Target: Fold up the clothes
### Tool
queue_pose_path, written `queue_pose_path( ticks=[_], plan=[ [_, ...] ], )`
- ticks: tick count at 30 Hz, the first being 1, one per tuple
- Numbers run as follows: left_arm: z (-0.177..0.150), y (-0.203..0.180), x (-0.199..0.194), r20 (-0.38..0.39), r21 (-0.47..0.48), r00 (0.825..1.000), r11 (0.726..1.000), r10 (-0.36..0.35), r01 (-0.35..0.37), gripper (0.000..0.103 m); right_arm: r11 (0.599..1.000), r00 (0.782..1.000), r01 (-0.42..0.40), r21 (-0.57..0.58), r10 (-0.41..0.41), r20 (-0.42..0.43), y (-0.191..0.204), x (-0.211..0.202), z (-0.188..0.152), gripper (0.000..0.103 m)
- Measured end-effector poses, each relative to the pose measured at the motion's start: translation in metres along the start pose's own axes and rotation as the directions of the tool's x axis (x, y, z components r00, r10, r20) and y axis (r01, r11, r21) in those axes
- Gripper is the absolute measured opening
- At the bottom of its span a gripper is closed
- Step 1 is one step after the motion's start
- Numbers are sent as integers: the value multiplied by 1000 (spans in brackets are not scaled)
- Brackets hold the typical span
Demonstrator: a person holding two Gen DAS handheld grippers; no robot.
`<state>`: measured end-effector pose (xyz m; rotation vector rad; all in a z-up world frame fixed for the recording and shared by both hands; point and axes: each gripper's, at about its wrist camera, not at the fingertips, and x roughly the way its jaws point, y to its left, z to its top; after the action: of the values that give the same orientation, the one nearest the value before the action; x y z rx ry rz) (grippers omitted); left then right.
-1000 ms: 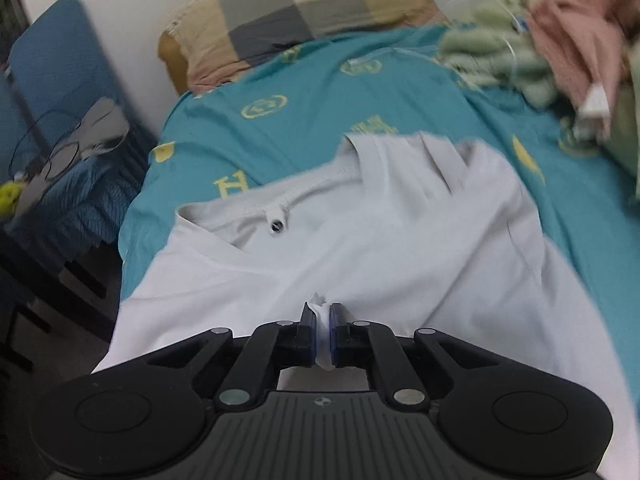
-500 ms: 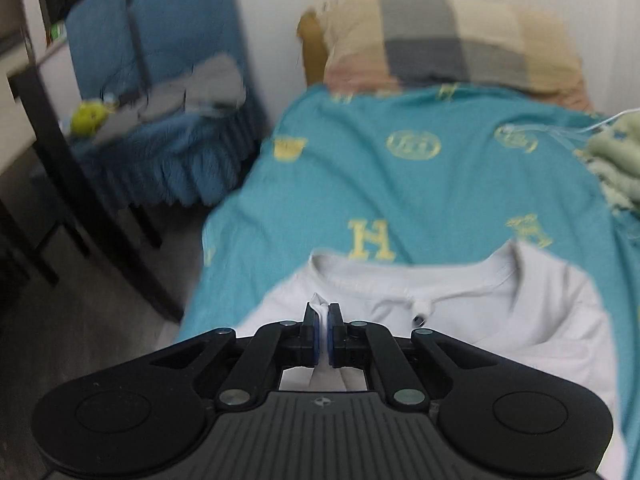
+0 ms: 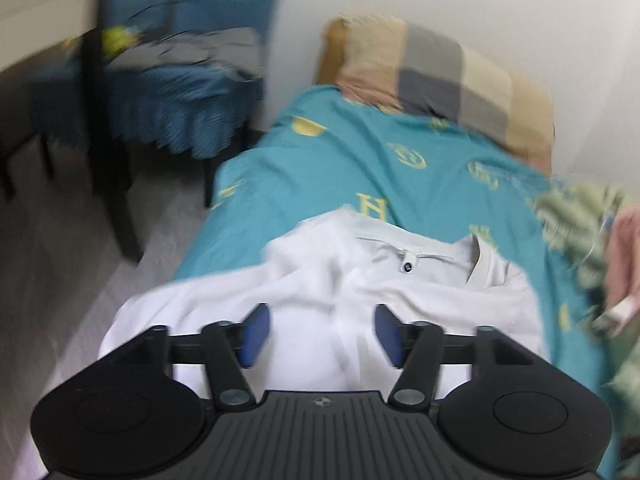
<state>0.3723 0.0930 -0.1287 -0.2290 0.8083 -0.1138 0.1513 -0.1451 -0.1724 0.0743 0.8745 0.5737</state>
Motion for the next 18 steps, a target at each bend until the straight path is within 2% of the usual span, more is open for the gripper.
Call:
queue_pose_path(
  ticks=[2, 4, 6, 8, 10, 13, 14, 18],
  plan=[
    [-11, 34, -29, 8, -104, 999, 994, -31, 32, 74, 1000, 999, 3, 4, -3, 36, 1, -8, 1, 17],
    [-26, 70, -51, 48, -201, 997, 978, -55, 63, 78, 999, 997, 28, 18, -29, 76, 0, -15, 1, 18],
    [-35, 107, -55, 13, -322, 999, 946, -45, 47, 79, 997, 991, 66, 46, -71, 114, -2, -22, 1, 30],
    [-46, 141, -59, 2, -446, 999, 894, -39, 36, 78, 992, 985, 83, 93, -96, 145, -6, -26, 1, 55],
    [-54, 171, -57, 0, -545, 999, 838, -40, 33, 79, 987, 979, 87, 136, -110, 171, -11, -29, 0, 59],
    [-68, 204, -38, -28, -661, 994, 749, -101, 57, 79, 982, 975, 103, 161, -131, 177, -13, -29, 0, 59],
    [-72, 211, -31, -34, -680, 993, 731, -114, 60, 78, 980, 975, 110, 165, -139, 175, -13, -28, -1, 59],
    [-85, 228, 0, -70, -668, 989, 743, -128, 49, 75, 977, 975, 133, 164, -159, 158, -11, -24, -3, 59]
  ],
)
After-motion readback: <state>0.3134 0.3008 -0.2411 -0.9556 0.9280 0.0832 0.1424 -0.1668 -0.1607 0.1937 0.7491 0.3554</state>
